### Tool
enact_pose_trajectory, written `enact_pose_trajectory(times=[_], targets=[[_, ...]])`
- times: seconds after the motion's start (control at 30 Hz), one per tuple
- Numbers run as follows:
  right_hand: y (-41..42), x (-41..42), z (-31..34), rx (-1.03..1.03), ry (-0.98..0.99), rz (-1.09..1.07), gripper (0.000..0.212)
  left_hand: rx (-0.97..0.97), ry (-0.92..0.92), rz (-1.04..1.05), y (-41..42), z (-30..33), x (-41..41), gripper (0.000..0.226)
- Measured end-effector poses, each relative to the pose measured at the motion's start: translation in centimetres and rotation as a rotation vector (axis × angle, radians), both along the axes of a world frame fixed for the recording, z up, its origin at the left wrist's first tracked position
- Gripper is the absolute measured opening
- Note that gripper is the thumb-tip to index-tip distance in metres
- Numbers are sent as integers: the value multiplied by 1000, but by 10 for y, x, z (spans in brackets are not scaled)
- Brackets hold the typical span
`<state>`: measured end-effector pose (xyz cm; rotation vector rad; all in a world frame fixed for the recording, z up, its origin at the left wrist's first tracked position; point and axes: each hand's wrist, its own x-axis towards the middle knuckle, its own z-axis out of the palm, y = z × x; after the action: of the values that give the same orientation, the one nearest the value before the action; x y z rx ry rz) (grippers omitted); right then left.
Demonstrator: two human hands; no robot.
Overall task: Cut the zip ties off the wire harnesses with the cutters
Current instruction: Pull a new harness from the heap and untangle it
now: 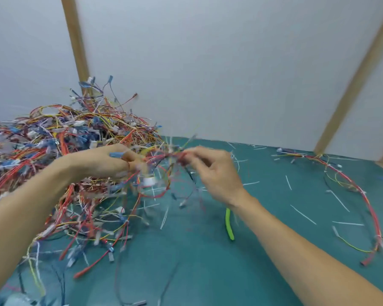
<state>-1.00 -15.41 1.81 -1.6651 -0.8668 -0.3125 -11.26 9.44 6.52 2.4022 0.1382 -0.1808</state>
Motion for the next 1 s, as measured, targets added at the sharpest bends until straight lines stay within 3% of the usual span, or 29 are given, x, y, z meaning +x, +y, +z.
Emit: enact_pose_trajectory(times=[0.07, 0.13, 0.23, 0.3, 0.37, 0.53, 0.6, 0.73, 0.83, 0.93, 1.0], targets=[[-5, 10, 1, 204, 139, -136, 27, 8, -47, 63, -7, -3, 4, 31], [-13, 22, 2, 218, 272, -206, 26, 10, -180, 198, -14, -6, 10, 28], [-29, 45, 3, 370, 499, -377, 27, -150, -414, 355, -26, -2, 21, 34], [-33, 52, 1, 277, 623, -318, 27, -141, -436, 270, -37, 1, 26, 35], [-33, 51, -1, 181, 645, -211, 24, 24, -305, 76, -50, 0, 33, 39], [-35, 42, 10, 376, 655, -80, 24, 363, -79, -148, -94, -45, 60, 75], [-46, 43, 24, 567, 619, -112, 26, 514, -38, -180, -102, -69, 65, 78], [-93, 60, 68, 925, 528, -225, 28, 869, -125, -171, -91, -92, 59, 55], [-120, 74, 88, 954, 443, -310, 26, 1148, -383, -294, -79, -94, 47, 39], [-129, 86, 97, 924, 429, -264, 23, 1239, -685, -526, -68, -90, 29, 31], [-135, 96, 100, 965, 486, -259, 24, 1358, -514, -550, -65, -86, 13, 26]])
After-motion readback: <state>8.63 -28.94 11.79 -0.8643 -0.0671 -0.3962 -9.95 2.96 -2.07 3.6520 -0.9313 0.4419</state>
